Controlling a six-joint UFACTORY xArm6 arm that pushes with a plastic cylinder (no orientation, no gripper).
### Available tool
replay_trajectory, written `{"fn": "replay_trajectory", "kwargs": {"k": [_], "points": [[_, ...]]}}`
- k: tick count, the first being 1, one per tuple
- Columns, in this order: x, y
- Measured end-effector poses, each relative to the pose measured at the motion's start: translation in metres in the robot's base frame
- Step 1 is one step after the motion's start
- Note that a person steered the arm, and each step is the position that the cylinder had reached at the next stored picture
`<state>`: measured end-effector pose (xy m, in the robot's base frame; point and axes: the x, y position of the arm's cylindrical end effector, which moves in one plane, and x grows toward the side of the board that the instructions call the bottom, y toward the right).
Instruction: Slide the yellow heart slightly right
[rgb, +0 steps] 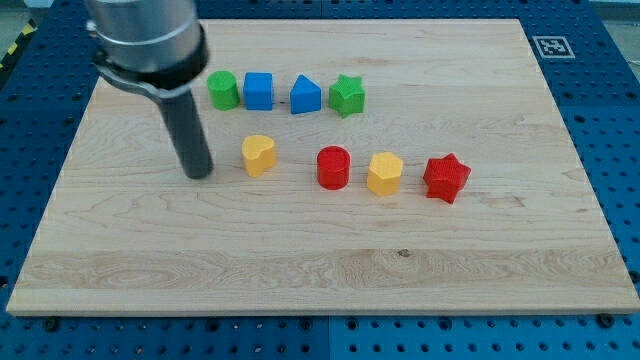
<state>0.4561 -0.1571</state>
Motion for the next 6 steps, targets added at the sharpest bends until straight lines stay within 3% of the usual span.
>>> {"fn": "replay_trajectory", "kwargs": {"k": [1, 6], "points": [[-0.025, -0.01], [0.006, 0.066]]}}
